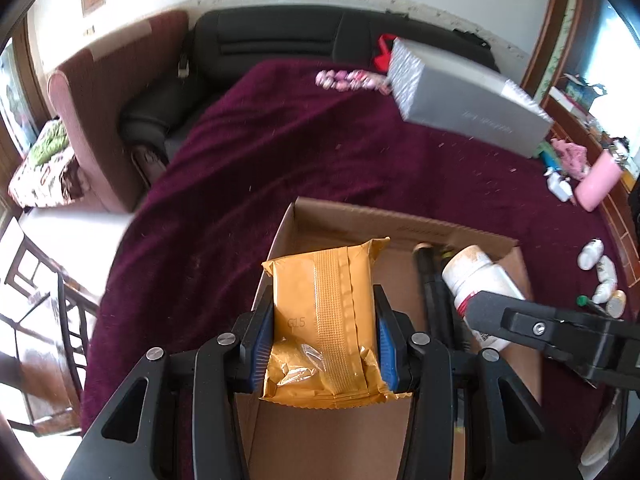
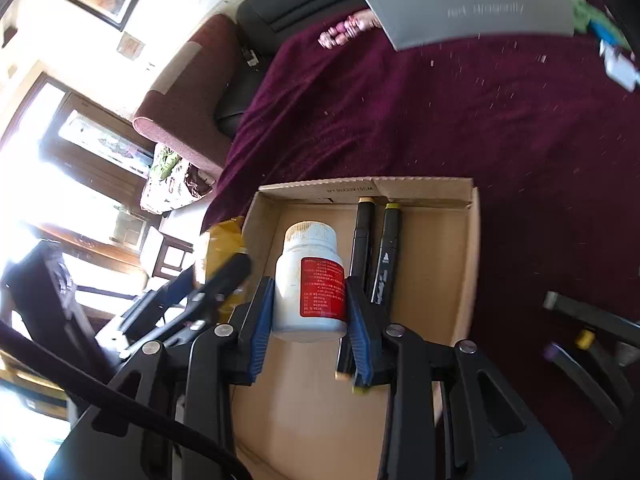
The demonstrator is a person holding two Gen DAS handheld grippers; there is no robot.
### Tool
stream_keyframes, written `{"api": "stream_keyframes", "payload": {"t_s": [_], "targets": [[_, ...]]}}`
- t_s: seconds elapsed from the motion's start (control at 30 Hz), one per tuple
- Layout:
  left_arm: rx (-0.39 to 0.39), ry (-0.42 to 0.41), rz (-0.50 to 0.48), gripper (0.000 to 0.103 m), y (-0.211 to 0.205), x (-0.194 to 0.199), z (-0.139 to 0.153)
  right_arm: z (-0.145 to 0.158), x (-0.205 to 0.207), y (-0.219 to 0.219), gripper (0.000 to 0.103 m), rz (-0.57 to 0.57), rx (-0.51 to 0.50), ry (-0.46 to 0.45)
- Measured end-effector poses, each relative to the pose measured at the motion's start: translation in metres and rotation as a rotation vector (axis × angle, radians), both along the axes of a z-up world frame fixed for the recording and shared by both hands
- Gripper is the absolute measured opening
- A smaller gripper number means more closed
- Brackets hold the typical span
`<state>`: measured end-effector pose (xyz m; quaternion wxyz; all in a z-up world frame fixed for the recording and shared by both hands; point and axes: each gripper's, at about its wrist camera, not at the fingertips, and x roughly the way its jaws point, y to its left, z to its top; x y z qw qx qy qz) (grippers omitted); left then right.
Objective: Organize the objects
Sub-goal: 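Carry packet and pill bottle into the box and open both tools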
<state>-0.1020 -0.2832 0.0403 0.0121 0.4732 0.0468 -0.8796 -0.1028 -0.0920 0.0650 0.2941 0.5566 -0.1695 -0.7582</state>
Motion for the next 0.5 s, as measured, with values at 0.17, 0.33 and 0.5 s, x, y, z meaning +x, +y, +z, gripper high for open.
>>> {"api": "stream_keyframes", "payload": {"t_s": [0.17,0.33,0.5], "targets": [[-0.014,-0.012,-0.015,0.038,0.004,-0.01,-0.012,-0.023,-0.018,-0.013,0.033,-0.01,-0.012,-0.044],[-0.005,-0.015,-0.022,0.038,0.005,-0.016,-0.014,-0.033,-0.025,-0.023,0.033,-0.022,0.003,-0.046],[0.041,-0.033,-0.018,0.039,0.002,-0.02,-0.021,-0.033,-0.027,-0.027,0.033,-0.015,0.017,-0.031]]}}
